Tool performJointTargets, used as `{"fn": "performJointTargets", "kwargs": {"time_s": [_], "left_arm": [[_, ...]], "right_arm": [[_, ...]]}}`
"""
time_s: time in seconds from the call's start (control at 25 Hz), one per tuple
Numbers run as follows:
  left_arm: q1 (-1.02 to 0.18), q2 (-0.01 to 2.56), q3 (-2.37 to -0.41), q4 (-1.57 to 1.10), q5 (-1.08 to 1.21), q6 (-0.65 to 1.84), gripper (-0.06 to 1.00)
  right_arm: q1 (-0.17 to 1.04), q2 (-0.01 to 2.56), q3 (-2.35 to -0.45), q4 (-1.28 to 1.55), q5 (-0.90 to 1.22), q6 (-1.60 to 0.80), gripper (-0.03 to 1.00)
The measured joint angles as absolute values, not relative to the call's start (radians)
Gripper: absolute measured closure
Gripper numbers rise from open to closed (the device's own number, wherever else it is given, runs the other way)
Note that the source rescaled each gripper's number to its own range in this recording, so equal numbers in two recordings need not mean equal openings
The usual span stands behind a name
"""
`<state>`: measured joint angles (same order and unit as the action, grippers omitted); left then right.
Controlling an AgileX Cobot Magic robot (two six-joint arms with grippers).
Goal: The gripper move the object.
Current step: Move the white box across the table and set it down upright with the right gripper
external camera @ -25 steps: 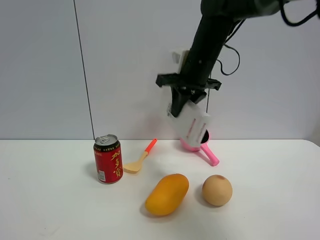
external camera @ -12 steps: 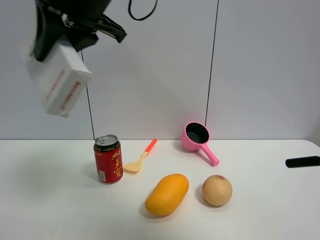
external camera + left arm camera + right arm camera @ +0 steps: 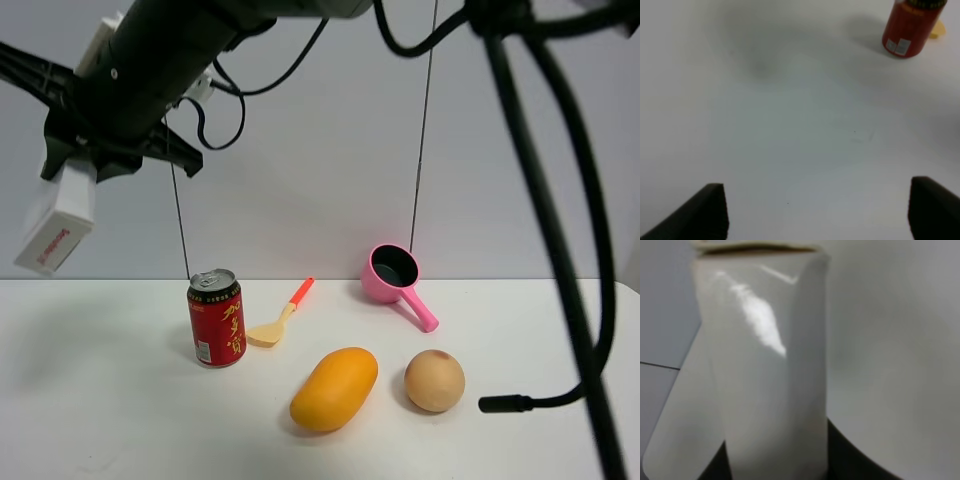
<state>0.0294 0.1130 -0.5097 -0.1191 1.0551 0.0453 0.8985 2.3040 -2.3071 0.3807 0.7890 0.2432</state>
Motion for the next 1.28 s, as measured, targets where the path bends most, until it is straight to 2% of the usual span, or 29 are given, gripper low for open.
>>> {"fn": "performJointTargets", "kwargs": {"time_s": [0.48, 0.76, 1.12, 1.28], "left_arm": [[0.029, 0.113, -0.51, -0.119, 1.055, 0.045, -0.06], [0.029, 0.113, -0.51, -0.119, 1.055, 0.045, -0.06], [0.029, 0.113, -0.51, -0.119, 1.055, 0.045, -0.06], [0.029, 0.113, -0.51, -0.119, 1.055, 0.045, -0.06]], "right_arm": [[0.909, 2.483, -2.307, 0.277, 0.713, 0.458, 0.96], [0.909, 2.488, -2.307, 0.096, 0.703, 0.632, 0.96], [0.909, 2.488, -2.307, 0.036, 0.718, 0.683, 0.96], [0.917, 2.488, -2.307, -0.056, 0.735, 0.775, 0.96]]}}
